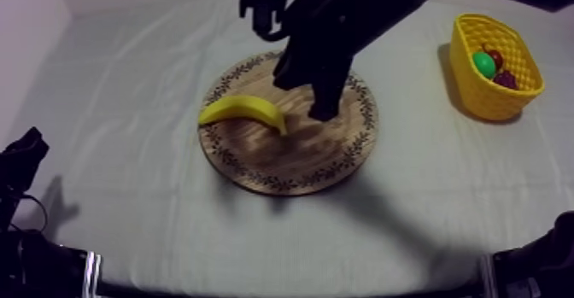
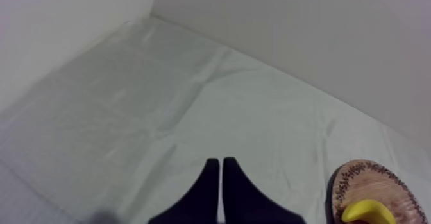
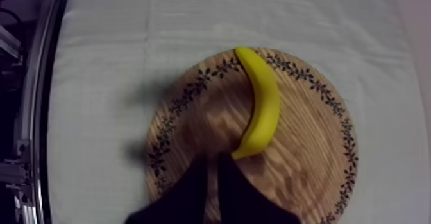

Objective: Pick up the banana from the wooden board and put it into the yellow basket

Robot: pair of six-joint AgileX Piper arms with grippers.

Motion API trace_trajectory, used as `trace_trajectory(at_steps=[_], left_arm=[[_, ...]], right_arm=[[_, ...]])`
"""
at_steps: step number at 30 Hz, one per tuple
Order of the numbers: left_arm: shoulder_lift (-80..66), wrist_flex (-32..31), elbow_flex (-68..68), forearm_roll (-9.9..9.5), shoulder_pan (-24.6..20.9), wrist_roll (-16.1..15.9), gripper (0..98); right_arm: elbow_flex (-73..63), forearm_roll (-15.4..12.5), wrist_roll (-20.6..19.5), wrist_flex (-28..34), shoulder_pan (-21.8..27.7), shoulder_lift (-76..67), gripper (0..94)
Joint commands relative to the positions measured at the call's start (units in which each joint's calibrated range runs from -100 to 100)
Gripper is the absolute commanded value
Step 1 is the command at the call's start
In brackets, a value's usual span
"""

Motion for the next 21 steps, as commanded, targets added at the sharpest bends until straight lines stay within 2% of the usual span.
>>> trace_trajectory(at_steps=[1, 5, 10, 13, 16, 21], left_arm=[[0.04, 0.00, 0.00, -0.02, 0.00, 0.00, 0.1], [0.04, 0.00, 0.00, -0.02, 0.00, -0.01, 0.1], [0.04, 0.00, 0.00, -0.02, 0.00, -0.02, 0.1], [0.04, 0.00, 0.00, -0.02, 0.00, -0.02, 0.1], [0.04, 0.00, 0.00, -0.02, 0.00, -0.02, 0.1], [0.04, 0.00, 0.00, -0.02, 0.00, -0.02, 0.1]], right_arm=[[-2.08, 1.04, -0.17, 0.64, -0.16, 2.19, 19.8], [-5.23, 3.14, -0.80, 1.79, -0.60, 4.81, 33.7], [-8.56, 6.37, -2.61, 3.69, -1.46, 7.67, 63.2], [-10.60, 8.55, -4.12, 4.64, -2.27, 9.56, 76.4], [-12.48, 9.24, -4.36, 4.90, -2.26, 11.82, 81.5], [-15.96, 9.36, -4.24, 5.34, -1.40, 16.95, 83.1]])
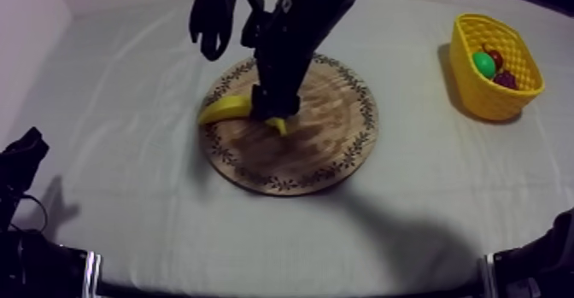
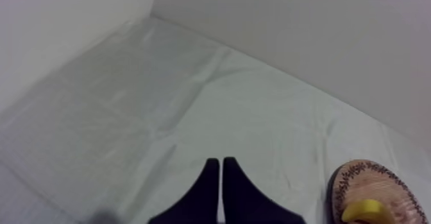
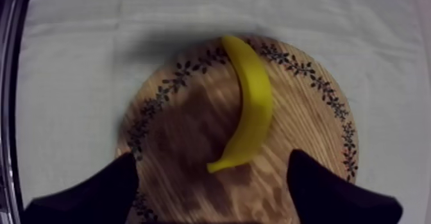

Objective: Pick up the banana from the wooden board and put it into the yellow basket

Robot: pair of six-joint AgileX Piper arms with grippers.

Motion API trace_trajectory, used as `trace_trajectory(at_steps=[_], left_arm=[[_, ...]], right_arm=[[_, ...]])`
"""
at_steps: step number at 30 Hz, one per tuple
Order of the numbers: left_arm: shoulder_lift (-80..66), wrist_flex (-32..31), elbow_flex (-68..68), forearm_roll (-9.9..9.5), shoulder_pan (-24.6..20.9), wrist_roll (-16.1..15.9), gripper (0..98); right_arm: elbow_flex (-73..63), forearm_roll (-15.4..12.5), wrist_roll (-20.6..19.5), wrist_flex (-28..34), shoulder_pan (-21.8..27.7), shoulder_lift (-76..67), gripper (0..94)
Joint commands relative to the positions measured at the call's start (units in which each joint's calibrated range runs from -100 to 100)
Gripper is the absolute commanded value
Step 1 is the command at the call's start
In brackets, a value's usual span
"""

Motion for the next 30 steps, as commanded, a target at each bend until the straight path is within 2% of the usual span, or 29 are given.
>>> trace_trajectory(at_steps=[1, 30], left_arm=[[0.04, 0.00, 0.00, -0.02, 0.00, -0.02, 0.1], [0.04, 0.00, 0.00, -0.02, 0.00, -0.02, 0.1]], right_arm=[[-1.63, -0.05, -0.03, 0.11, 0.34, 2.97, 83.0], [-19.91, 3.00, -3.94, 1.74, 0.69, 26.05, 76.8]])
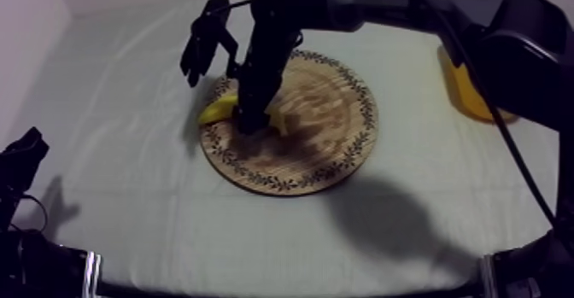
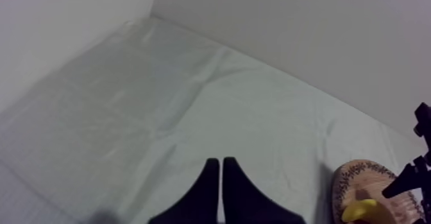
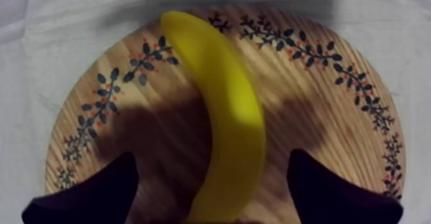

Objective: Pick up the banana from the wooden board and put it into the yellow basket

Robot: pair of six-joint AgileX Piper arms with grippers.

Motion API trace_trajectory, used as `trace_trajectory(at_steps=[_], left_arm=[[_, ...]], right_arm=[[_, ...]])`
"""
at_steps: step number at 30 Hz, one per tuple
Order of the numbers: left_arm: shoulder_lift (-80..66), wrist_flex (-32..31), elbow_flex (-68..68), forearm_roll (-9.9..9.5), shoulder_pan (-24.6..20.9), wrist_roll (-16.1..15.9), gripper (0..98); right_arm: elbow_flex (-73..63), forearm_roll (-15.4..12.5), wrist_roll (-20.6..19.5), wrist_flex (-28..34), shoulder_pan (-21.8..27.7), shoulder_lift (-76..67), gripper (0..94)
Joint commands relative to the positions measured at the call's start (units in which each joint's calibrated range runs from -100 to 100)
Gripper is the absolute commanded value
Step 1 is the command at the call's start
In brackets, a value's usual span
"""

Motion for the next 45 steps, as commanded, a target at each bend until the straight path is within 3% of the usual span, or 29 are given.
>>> trace_trajectory(at_steps=[1, 15, 26, 33, 39, 45], left_arm=[[0.04, 0.00, 0.00, -0.02, 0.00, -0.02, 0.1], [0.04, 0.00, 0.00, -0.02, 0.00, -0.02, 0.1], [0.04, 0.00, 0.00, -0.02, 0.00, -0.02, 0.1], [0.04, 0.00, 0.00, -0.02, 0.00, -0.02, 0.1], [0.04, 0.00, 0.00, -0.02, 0.00, -0.02, 0.1], [0.04, 0.00, 0.00, -0.02, 0.00, -0.02, 0.1]], right_arm=[[-0.39, 0.22, -0.22, -0.10, -0.11, 0.51, 76.4], [-4.65, 0.98, -1.16, 0.83, 0.12, 5.35, 67.9], [-4.10, 0.61, -0.76, 0.73, -0.33, 5.66, 48.2], [-1.99, 0.89, -0.85, -0.97, -0.66, 4.93, 42.6], [1.04, 0.66, -0.49, -3.17, -0.66, 3.40, 28.2], [5.86, 0.02, -0.18, -4.83, -0.47, -0.50, 25.0]])
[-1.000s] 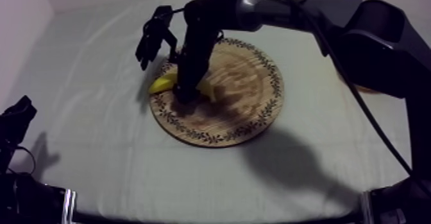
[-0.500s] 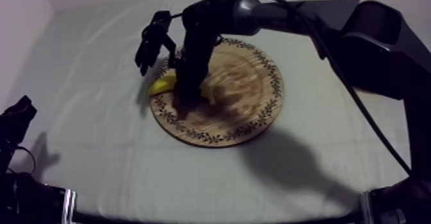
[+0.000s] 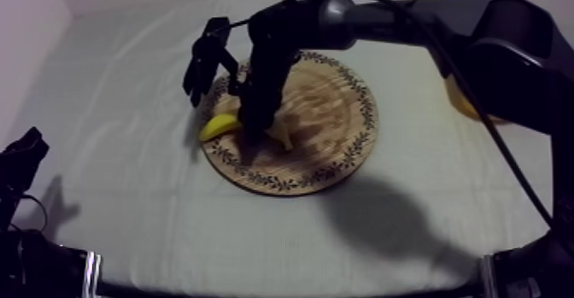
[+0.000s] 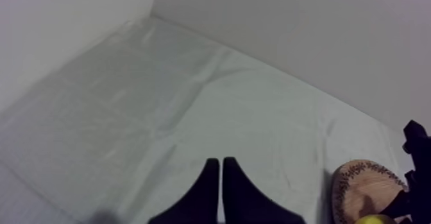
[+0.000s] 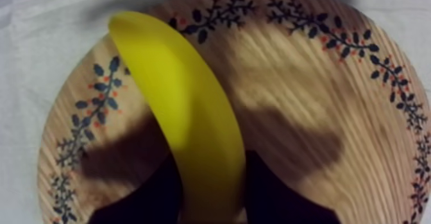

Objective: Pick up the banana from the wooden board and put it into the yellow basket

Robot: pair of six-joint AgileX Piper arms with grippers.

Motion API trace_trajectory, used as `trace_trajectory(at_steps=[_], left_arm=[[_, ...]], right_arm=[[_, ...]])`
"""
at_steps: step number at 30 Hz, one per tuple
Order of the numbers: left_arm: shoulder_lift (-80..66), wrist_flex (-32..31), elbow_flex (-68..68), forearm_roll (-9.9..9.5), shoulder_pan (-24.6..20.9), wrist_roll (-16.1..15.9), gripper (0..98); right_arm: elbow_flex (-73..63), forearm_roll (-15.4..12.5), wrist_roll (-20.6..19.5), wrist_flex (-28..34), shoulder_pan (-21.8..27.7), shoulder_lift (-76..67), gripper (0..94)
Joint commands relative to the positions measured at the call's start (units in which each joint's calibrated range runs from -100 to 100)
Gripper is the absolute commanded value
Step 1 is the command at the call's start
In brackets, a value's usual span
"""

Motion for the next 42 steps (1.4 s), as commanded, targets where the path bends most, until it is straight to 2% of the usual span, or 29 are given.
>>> trace_trajectory(at_steps=[1, 4, 9, 13, 21, 31, 36, 42], left_arm=[[0.04, 0.00, 0.00, -0.02, 0.00, -0.02, 0.1], [0.04, 0.00, 0.00, -0.02, 0.00, -0.02, 0.1], [0.04, 0.00, 0.00, -0.02, 0.00, -0.02, 0.1], [0.04, 0.00, 0.00, -0.02, 0.00, -0.02, 0.1], [0.04, 0.00, 0.00, -0.02, 0.00, -0.02, 0.1], [0.04, 0.00, 0.00, -0.02, 0.00, -0.02, 0.1], [0.04, 0.00, 0.00, -0.02, 0.00, -0.02, 0.1], [0.04, 0.00, 0.00, -0.02, 0.00, -0.02, 0.1]], right_arm=[[2.86, -0.44, 0.23, -0.69, 0.19, -2.52, 24.7], [8.08, -1.71, 0.95, -1.89, 0.68, -7.37, 23.9], [18.83, -3.43, 1.75, -4.21, 1.32, -16.97, 16.8], [27.37, -4.59, 2.10, -5.54, 2.10, -25.34, 15.9], [40.58, -6.36, -0.37, -7.87, 6.56, -43.20, 17.4], [50.62, -5.68, -8.04, -8.20, 17.47, -62.49, 19.6], [52.69, -5.58, -9.22, -8.11, 25.10, -68.01, 19.0], [52.52, -5.23, -10.33, -9.89, 33.47, -68.01, 18.3]])
